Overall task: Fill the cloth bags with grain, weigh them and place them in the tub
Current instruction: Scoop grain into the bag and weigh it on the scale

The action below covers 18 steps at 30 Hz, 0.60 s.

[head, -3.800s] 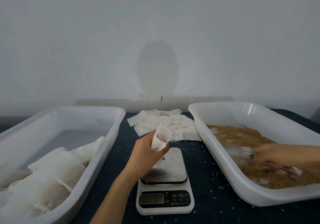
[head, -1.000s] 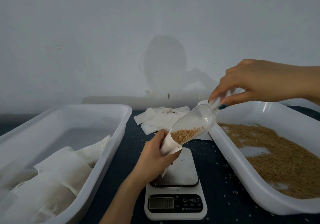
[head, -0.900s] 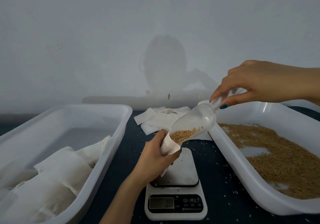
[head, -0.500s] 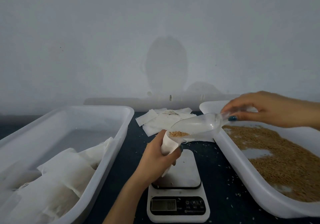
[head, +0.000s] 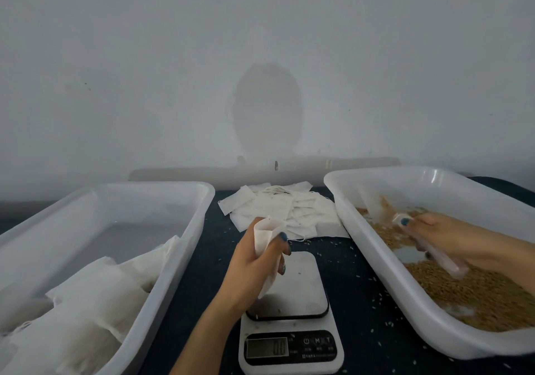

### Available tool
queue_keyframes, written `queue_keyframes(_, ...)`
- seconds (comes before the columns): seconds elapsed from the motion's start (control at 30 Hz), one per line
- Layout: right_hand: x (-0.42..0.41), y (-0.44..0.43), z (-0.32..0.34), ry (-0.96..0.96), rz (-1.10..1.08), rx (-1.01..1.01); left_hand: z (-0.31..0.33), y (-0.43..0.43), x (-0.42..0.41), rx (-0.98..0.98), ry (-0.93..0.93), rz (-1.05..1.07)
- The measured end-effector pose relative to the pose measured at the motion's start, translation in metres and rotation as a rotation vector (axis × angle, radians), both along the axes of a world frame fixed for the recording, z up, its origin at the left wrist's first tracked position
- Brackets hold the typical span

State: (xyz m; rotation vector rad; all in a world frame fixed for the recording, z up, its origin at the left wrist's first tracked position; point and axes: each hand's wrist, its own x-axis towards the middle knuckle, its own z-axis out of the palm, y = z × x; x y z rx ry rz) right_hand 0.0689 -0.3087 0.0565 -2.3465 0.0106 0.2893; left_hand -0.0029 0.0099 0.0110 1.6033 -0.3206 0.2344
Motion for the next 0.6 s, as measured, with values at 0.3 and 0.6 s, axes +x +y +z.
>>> queue_keyframes(0.3,-0.005,0.008,-0.006,0.141,0.318,-0.689,0.007,-0.002,-0.005,-0.074,0.046,-0.019)
queue_keyframes(0.6,-0.057,0.105,0.027,-0.661,0.352,-0.441,0.010,-0.003,-0.006,0.000,0.141,0.161)
